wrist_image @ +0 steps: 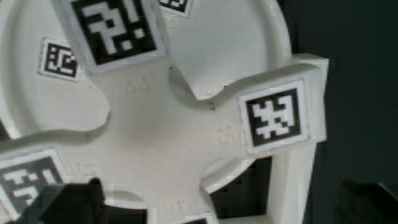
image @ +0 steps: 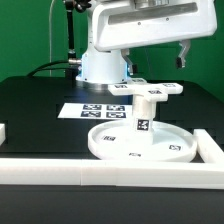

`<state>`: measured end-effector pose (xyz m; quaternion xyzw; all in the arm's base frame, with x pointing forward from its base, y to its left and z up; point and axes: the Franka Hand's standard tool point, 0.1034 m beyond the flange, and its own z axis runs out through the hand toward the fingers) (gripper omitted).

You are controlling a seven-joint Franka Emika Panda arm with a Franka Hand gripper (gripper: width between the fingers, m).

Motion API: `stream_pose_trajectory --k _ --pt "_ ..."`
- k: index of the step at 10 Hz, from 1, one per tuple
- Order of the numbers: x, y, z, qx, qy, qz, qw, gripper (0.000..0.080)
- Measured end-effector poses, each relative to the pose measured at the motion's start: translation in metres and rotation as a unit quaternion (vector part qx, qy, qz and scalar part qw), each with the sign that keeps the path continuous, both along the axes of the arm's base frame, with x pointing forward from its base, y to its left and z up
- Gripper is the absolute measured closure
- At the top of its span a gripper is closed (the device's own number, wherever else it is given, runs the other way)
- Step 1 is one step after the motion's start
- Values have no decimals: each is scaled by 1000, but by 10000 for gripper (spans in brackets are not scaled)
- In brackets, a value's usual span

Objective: Assemble round table

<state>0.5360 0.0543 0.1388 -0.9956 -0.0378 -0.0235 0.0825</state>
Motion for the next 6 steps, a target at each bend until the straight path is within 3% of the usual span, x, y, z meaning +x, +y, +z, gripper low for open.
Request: stream_pose_trajectory --k 2,6 --pt "2 -4 -1 -14 -21 147 989 151" --pt "11 -9 -6 -31 -41 343 938 151"
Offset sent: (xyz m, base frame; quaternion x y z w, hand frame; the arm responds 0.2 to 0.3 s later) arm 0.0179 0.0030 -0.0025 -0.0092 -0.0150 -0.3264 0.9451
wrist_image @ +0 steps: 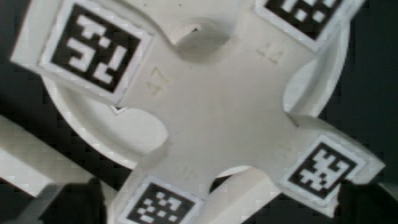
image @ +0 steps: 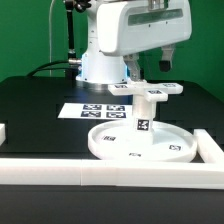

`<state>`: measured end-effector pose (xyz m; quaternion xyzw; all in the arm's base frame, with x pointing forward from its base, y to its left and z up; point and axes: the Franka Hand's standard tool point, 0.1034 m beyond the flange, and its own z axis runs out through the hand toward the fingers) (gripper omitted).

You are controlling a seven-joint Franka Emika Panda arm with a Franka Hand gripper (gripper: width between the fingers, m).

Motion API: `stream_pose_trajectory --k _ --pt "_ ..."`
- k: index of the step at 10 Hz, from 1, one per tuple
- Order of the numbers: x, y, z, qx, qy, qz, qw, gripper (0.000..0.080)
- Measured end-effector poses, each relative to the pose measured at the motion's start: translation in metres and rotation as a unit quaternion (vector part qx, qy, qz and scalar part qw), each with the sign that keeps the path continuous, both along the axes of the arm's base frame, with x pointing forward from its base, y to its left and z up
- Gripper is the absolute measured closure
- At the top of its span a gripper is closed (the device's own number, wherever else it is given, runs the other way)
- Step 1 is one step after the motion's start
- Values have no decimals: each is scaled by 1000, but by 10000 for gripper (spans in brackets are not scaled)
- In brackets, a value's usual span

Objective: Assemble round table

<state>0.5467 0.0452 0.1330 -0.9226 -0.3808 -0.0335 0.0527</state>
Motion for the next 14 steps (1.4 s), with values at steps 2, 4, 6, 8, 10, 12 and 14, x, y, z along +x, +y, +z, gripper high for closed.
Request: stream_pose_trajectory --k 2,4,6,8,10,12,14 --pt "0 -2 -1 -2 -5 44 999 151" --pt "-4 -5 -8 -6 -5 104 995 151" --pt "-7 -6 -10 -8 -4 104 995 151" --pt "-9 -8 -16 -12 -10 97 995 151" --pt "-10 -9 -20 -13 -7 97 995 151" --pt "-12 -8 -25 -13 -3 94 995 151" --pt "-13 -8 -28 -13 0 92 996 151"
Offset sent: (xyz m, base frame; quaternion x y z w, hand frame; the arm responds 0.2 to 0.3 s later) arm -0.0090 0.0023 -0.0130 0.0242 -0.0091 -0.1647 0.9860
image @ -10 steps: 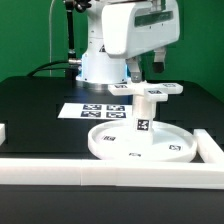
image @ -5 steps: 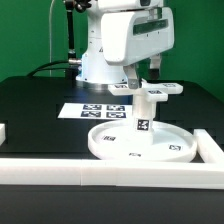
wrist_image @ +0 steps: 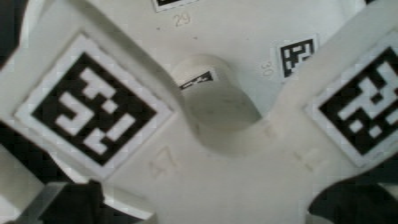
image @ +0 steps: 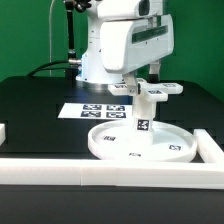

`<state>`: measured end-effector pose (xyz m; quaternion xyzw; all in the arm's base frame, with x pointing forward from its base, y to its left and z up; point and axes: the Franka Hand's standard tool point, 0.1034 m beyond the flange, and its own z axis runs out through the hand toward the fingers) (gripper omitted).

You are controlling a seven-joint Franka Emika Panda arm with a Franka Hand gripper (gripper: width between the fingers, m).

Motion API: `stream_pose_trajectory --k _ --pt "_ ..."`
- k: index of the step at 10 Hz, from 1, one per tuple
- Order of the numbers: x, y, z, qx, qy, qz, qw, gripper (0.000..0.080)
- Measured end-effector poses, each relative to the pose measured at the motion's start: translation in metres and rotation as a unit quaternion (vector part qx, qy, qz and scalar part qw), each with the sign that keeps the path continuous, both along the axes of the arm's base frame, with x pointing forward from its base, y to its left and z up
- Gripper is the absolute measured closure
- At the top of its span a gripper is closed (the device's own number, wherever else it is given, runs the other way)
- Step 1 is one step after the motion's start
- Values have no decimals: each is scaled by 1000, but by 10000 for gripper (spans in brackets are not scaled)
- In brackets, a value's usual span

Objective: Assemble round table

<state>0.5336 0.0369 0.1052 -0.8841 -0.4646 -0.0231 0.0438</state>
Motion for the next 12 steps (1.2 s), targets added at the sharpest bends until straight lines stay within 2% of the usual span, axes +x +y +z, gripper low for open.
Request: stream_pose_trajectory --k 2,3,4,8,10,12 --pt "0 -1 0 0 1 0 1000 151" --pt "0 -1 0 -1 1 -1 1000 273" --pt "0 -1 0 -1 0 -1 1000 360" --pt "0 -2 0 0 4 -33 999 360" --pt "-2 -4 -1 5 22 -169 985 360" --pt "-1 -4 -1 10 27 -257 966 359"
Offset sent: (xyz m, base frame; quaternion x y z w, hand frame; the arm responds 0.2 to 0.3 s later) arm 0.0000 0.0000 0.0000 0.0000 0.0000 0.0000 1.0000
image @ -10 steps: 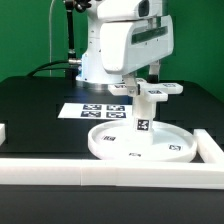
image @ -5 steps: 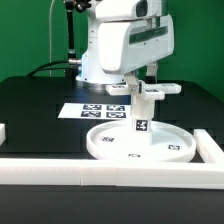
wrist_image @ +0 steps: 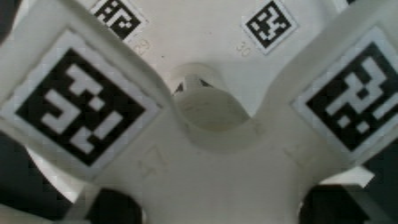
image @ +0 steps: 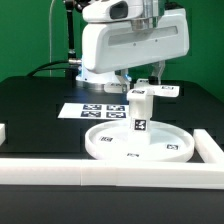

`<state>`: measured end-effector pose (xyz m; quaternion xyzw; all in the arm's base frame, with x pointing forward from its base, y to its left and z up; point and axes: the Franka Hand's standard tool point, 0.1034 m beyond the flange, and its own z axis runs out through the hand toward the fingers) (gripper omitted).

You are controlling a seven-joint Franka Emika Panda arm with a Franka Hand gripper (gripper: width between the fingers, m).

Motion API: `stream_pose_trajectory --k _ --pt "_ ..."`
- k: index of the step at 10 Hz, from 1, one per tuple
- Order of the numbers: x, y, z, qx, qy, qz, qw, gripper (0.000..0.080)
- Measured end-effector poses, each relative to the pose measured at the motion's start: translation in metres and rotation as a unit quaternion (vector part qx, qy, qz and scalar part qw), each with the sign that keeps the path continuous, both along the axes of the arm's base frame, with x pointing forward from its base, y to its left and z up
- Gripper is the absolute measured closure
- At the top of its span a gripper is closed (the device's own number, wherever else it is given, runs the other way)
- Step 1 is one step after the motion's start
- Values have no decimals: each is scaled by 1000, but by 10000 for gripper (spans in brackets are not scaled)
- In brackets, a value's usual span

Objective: Assemble round table

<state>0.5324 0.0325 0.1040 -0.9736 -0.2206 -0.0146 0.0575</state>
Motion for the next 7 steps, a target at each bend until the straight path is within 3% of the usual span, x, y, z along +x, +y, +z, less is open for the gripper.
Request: stream_pose_trajectory --k 4,7 --pt "1 0 0 2 11 -146 989 357" --pt "1 0 0 4 23 -249 968 357"
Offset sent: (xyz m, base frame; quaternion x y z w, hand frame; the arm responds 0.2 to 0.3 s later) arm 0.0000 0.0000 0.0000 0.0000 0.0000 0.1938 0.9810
